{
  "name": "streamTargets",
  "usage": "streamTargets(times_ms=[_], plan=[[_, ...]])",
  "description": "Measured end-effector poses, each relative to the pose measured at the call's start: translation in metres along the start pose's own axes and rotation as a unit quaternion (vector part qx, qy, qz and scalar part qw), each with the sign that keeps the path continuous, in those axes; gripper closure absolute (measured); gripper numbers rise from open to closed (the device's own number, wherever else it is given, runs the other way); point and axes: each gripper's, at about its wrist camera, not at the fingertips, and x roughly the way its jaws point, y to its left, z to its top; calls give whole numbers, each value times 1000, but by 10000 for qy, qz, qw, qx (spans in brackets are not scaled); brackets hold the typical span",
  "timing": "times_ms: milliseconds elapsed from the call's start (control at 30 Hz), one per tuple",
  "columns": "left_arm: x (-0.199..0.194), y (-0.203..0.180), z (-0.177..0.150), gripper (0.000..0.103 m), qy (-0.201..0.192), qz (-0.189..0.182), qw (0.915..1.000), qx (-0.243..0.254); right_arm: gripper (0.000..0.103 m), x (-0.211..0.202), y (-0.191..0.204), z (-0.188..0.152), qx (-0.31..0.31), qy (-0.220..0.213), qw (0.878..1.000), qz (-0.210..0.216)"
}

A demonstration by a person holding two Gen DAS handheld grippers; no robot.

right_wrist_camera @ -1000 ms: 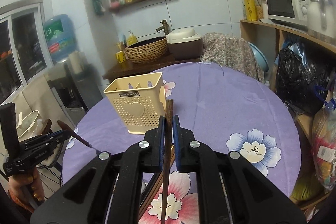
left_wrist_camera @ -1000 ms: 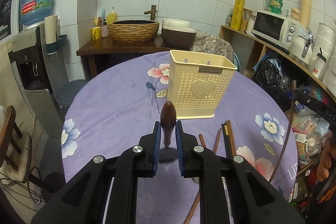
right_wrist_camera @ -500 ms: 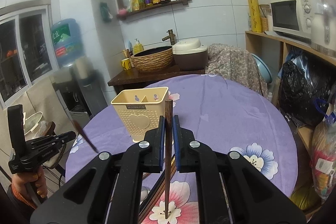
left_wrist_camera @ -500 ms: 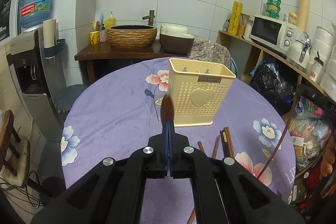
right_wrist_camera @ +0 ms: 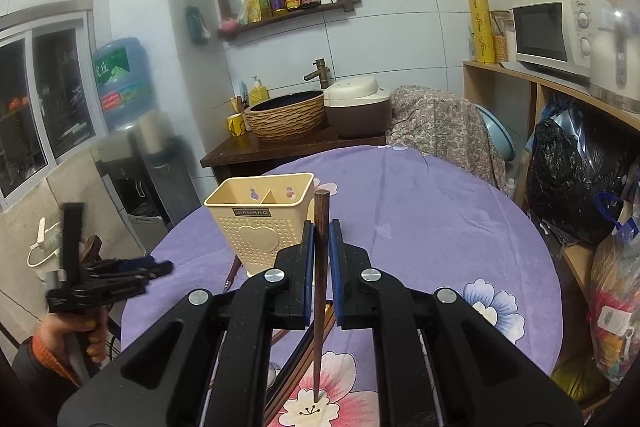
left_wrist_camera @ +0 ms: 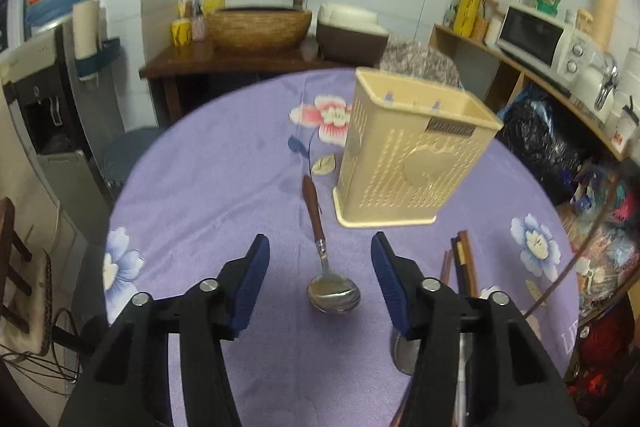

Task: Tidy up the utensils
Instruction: 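Carry the spoon with the left tool while the right tool carries the chopstick toward the beige holder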

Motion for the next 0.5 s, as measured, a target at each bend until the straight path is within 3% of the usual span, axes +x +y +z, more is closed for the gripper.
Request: streamTargets(times_ms=[67,167,367,500], plan=[[30,-4,2,51,378,216,9989,175,95,-2,1,0,1,-23,10000,18],[70,-7,6,60,703,518,9957,313,95,-3,1,0,16,-47,10000,9],[113,-11,5,62,891,739,9927,350,95,-9,2,-3,13,-96,10000,2],[121,-13,2,74,885,821,9921,339,95,-12,2,-4,55,-118,9999,10]])
